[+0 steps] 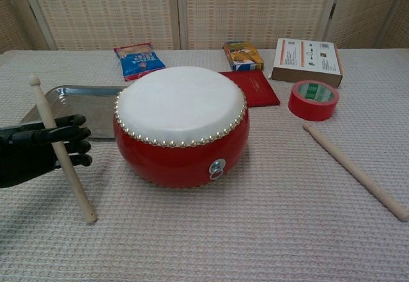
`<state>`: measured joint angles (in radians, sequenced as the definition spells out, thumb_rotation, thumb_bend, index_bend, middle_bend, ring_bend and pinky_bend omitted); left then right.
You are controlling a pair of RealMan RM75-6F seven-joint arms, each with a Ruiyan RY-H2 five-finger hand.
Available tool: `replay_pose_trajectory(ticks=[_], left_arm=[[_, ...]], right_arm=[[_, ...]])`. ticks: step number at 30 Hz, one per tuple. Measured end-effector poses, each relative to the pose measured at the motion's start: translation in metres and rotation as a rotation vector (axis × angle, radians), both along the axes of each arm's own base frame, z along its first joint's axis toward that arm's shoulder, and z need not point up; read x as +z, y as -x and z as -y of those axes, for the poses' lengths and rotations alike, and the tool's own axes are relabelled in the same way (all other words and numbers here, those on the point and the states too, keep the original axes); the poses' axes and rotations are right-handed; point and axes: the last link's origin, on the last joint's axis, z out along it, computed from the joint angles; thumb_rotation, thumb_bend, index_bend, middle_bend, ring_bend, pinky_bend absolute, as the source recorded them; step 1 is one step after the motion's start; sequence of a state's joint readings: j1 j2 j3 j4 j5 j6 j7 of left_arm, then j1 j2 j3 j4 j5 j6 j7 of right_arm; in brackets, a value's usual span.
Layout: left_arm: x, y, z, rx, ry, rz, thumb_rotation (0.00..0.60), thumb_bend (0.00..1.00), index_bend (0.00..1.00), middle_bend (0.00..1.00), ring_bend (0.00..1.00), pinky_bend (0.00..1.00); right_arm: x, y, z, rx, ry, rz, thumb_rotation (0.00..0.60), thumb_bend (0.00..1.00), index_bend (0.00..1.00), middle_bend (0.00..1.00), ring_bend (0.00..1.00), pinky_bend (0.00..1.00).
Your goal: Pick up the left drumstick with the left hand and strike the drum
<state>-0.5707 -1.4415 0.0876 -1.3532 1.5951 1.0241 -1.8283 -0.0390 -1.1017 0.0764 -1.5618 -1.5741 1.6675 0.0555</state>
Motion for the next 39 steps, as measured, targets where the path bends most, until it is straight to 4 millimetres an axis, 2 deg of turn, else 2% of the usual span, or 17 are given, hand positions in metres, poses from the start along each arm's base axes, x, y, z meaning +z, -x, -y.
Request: replay_pose_trajectory(ticks=[4, 19, 39], left_arm=[[-0.002, -0.003, 0.004, -0.018, -0.017, -0.036, 0.397, 0.21, 0.67, 0.71, 0.61, 0.54], [-0.016, -0.011, 0.025, -0.113, -0.089, -0.183, 0.390, 0.22, 0.69, 0.75, 0.65, 0.57], [-0.028, -0.003, 0.040, -0.160, -0.096, -0.276, 0.392, 0.23, 0.74, 0.81, 0.72, 0.63]], right_arm=[[0.000, -0.001, -0.001, 0.005, 0.001, 0.002, 0.600, 0.12, 0.06, 0.05, 0.00, 0.00], [0.000, -0.003, -0.002, 0.020, 0.005, -0.002, 0.600, 0.12, 0.07, 0.05, 0.00, 0.00], [-0.002, -0.006, -0.003, 0.022, 0.008, -0.007, 0.600, 0.12, 0.07, 0.05, 0.00, 0.00]])
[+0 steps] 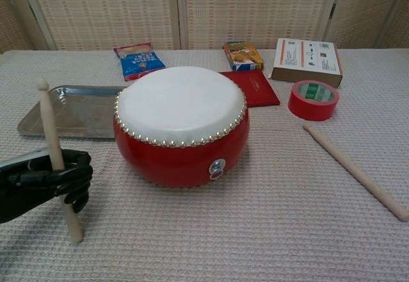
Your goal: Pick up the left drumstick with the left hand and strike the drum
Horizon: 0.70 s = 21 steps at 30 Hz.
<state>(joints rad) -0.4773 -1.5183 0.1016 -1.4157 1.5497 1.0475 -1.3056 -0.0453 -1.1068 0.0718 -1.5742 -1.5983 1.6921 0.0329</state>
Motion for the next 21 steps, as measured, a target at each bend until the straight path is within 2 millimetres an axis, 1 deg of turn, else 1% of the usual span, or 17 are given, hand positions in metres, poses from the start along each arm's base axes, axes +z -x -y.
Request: replay_pose_trajectory(ticks=[7, 11, 15, 21], left_arm=[[-0.004, -0.002, 0.007, -0.036, -0.049, -0.013, 0.389, 0.23, 0.79, 0.85, 0.75, 0.65], [-0.005, -0.003, 0.013, -0.059, -0.097, -0.022, 0.381, 0.23, 0.79, 0.86, 0.76, 0.66], [-0.005, -0.002, 0.020, -0.077, -0.130, -0.028, 0.391, 0.23, 0.80, 0.86, 0.76, 0.66], [-0.005, 0.002, 0.030, -0.122, -0.162, -0.037, 0.386, 0.24, 0.81, 0.86, 0.76, 0.66]], right_arm=[[0.000, -0.001, 0.000, -0.001, 0.002, -0.003, 0.600, 0.12, 0.07, 0.05, 0.00, 0.00], [0.000, -0.002, 0.000, -0.001, 0.004, -0.004, 0.600, 0.12, 0.07, 0.05, 0.00, 0.00], [0.000, -0.002, 0.000, -0.001, 0.002, -0.005, 0.600, 0.12, 0.07, 0.05, 0.00, 0.00], [-0.001, -0.004, 0.000, 0.004, -0.001, -0.007, 0.600, 0.12, 0.07, 0.05, 0.00, 0.00]])
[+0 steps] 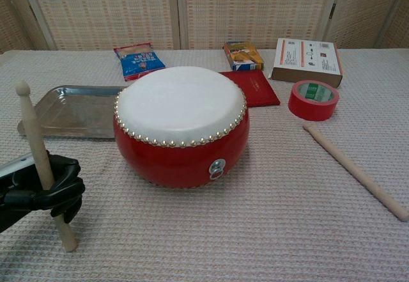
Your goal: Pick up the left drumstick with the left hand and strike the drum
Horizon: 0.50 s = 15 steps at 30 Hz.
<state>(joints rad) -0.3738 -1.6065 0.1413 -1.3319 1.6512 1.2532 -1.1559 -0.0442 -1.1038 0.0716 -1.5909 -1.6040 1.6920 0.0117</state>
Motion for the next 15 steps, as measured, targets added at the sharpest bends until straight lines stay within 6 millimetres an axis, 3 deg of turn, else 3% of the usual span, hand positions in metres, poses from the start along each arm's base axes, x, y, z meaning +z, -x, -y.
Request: replay_pose_trajectory(ticks=[15], left_arm=[[-0.011, 0.008, 0.011, -0.072, 0.034, -0.033, 0.406, 0.24, 0.86, 0.91, 0.81, 0.71]], right_arm=[[0.001, -0.002, -0.001, 0.002, 0.006, -0.004, 0.600, 0.12, 0.07, 0.05, 0.00, 0.00]])
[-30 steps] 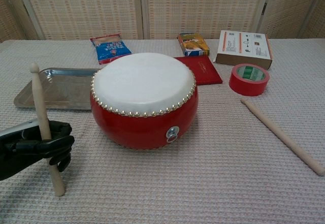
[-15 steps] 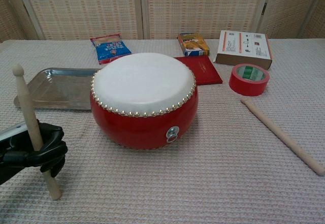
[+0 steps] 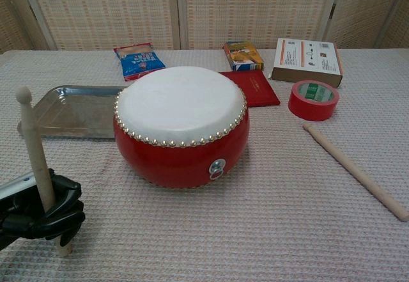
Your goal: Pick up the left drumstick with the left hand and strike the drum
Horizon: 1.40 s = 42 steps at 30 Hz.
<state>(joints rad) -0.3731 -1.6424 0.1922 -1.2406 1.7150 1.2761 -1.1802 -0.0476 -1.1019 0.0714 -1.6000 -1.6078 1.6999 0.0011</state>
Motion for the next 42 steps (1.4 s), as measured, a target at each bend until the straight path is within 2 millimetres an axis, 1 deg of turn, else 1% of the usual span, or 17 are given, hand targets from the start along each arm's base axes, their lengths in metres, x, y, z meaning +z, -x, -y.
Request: replay_pose_trajectory(ticks=[1, 4, 5, 6, 9, 11, 16, 22, 25, 28, 31, 36, 42], left_arm=[[0.000, 0.000, 0.000, -0.001, 0.001, -0.001, 0.423, 0.24, 0.87, 0.92, 0.82, 0.72], [-0.004, 0.002, 0.002, -0.013, 0.012, -0.020, 0.532, 0.26, 0.91, 0.97, 0.86, 0.78], [-0.007, 0.003, 0.002, -0.016, 0.019, -0.029, 0.575, 0.29, 0.92, 0.98, 0.88, 0.80], [-0.008, 0.003, 0.002, -0.017, 0.024, -0.032, 0.597, 0.33, 0.94, 1.00, 0.90, 0.83], [-0.011, 0.004, 0.001, -0.025, 0.024, -0.041, 0.600, 0.45, 0.98, 1.00, 0.94, 0.94], [-0.013, 0.006, 0.000, -0.041, 0.017, -0.055, 0.600, 0.48, 0.99, 1.00, 0.95, 0.97], [-0.019, 0.007, 0.000, -0.073, -0.004, -0.076, 0.600, 0.51, 1.00, 1.00, 0.98, 1.00], [-0.018, 0.006, -0.003, -0.090, -0.057, -0.091, 0.600, 0.60, 1.00, 1.00, 1.00, 1.00], [-0.015, 0.006, -0.007, -0.116, -0.101, -0.119, 0.600, 0.62, 1.00, 1.00, 1.00, 1.00], [-0.005, 0.005, -0.015, -0.152, -0.160, -0.157, 0.600, 0.62, 1.00, 1.00, 1.00, 1.00], [0.012, 0.005, -0.030, -0.188, -0.229, -0.209, 0.600, 0.62, 1.00, 1.00, 1.00, 1.00], [0.051, 0.005, -0.062, -0.244, -0.357, -0.352, 0.600, 0.62, 1.00, 1.00, 1.00, 1.00], [0.090, -0.005, -0.105, -0.256, -0.509, -0.558, 0.600, 0.61, 1.00, 1.00, 1.00, 1.00]], right_arm=[[0.000, 0.000, 0.000, 0.000, 0.000, 0.000, 0.600, 0.12, 0.07, 0.05, 0.00, 0.00], [0.000, -0.001, 0.000, 0.003, 0.003, 0.000, 0.600, 0.12, 0.07, 0.05, 0.00, 0.00], [0.000, -0.001, 0.000, 0.004, 0.004, -0.001, 0.600, 0.12, 0.07, 0.05, 0.00, 0.00], [0.000, -0.001, 0.000, 0.004, 0.004, -0.001, 0.600, 0.12, 0.07, 0.05, 0.00, 0.00], [0.001, -0.001, 0.000, 0.005, 0.007, -0.001, 0.600, 0.12, 0.06, 0.05, 0.00, 0.00], [0.001, -0.001, 0.000, 0.005, 0.007, -0.002, 0.600, 0.12, 0.06, 0.05, 0.00, 0.00], [0.002, -0.001, -0.001, 0.009, 0.012, -0.004, 0.600, 0.12, 0.06, 0.05, 0.00, 0.00], [0.002, -0.001, -0.001, 0.010, 0.014, -0.004, 0.600, 0.12, 0.06, 0.05, 0.00, 0.00], [0.002, -0.001, -0.001, 0.011, 0.015, -0.004, 0.600, 0.12, 0.06, 0.05, 0.00, 0.00], [0.003, -0.001, 0.000, 0.015, 0.015, -0.004, 0.600, 0.12, 0.06, 0.05, 0.00, 0.00], [0.003, -0.001, 0.001, 0.020, 0.016, -0.006, 0.600, 0.12, 0.06, 0.05, 0.00, 0.00], [0.006, -0.002, 0.004, 0.030, 0.019, -0.009, 0.600, 0.12, 0.06, 0.05, 0.00, 0.00], [0.009, -0.004, 0.009, 0.048, 0.021, -0.018, 0.600, 0.12, 0.06, 0.05, 0.00, 0.00]])
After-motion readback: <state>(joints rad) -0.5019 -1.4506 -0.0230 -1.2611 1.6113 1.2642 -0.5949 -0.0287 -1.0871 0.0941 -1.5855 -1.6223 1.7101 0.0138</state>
